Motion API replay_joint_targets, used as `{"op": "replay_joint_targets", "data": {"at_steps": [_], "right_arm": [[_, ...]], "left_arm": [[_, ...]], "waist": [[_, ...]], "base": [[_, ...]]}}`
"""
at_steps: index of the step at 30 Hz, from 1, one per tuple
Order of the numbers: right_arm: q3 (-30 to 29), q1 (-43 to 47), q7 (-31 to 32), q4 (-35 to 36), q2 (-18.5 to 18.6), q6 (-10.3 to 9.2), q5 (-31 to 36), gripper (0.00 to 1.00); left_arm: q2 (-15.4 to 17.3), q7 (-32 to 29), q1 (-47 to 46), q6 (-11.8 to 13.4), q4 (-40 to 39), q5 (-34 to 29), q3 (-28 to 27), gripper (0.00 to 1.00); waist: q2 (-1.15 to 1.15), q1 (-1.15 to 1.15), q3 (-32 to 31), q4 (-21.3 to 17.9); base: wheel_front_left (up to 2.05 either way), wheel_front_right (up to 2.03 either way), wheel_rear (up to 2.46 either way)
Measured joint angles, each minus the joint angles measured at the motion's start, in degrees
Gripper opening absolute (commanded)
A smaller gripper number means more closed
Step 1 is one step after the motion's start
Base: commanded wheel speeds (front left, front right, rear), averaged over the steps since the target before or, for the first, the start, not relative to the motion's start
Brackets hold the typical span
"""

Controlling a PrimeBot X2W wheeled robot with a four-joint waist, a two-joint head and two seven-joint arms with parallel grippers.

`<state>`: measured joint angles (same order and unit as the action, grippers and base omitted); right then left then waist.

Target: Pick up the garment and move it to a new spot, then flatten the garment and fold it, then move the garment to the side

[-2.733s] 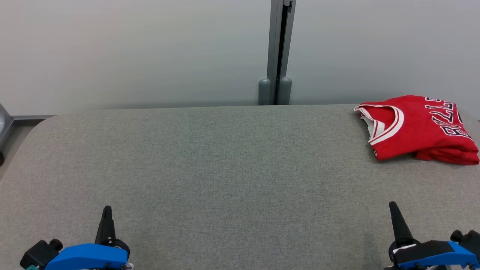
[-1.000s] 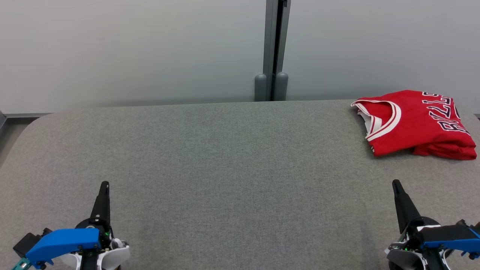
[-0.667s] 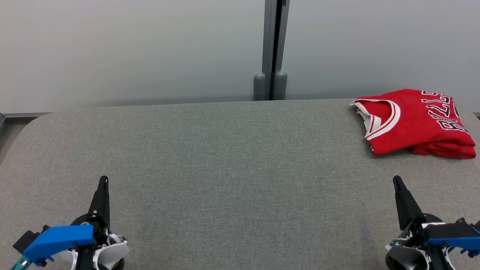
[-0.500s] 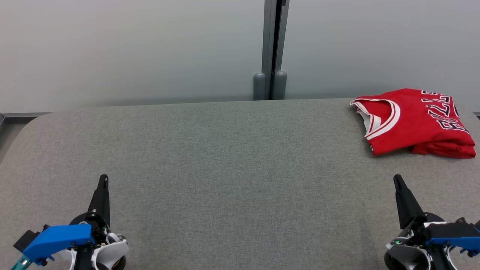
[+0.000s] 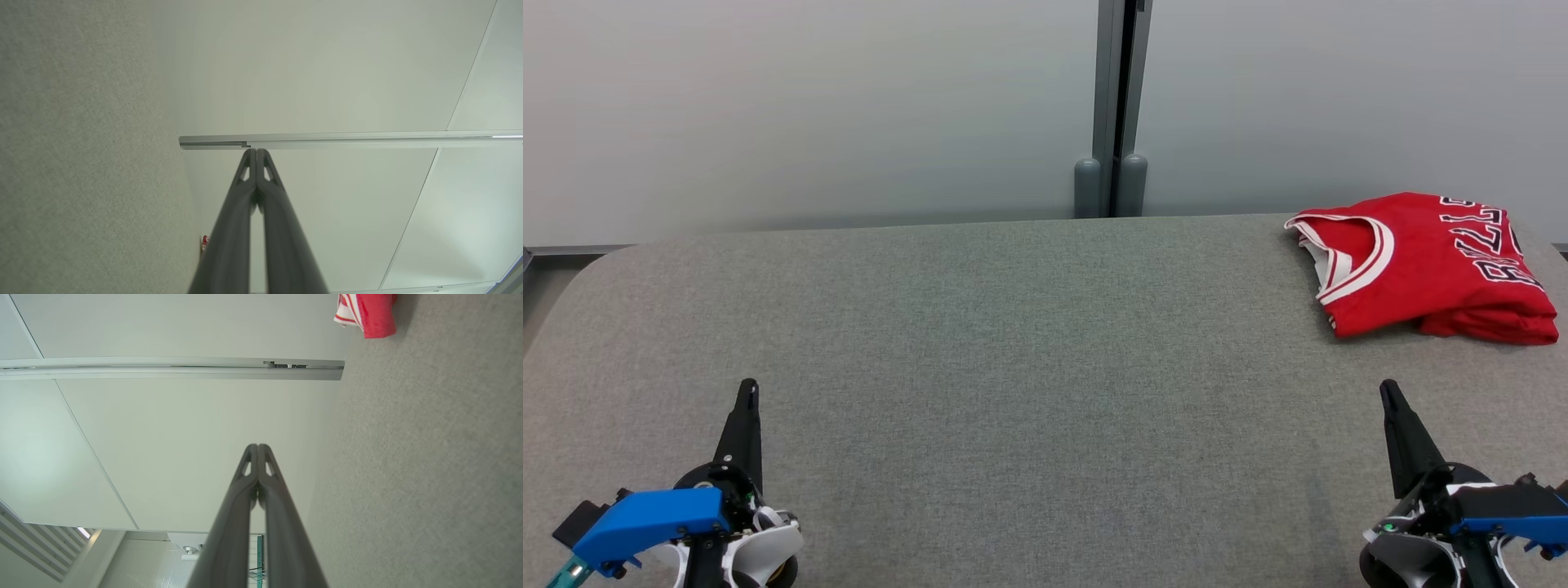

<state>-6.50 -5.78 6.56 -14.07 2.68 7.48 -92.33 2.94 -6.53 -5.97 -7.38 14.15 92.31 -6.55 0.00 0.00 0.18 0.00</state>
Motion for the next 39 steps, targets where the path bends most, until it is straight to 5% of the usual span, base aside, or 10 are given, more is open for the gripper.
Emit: {"op": "replay_joint_targets", "data": {"at_steps": [39], "right_arm": [[0.0,0.0,0.0,0.0,0.0,0.00,0.0,0.00]], "left_arm": [[0.0,0.0,0.0,0.0,0.0,0.0,0.0,0.00]], "waist": [[0.01,0.00,0.0,0.0]], "base": [[0.00,0.00,0.00]]}}
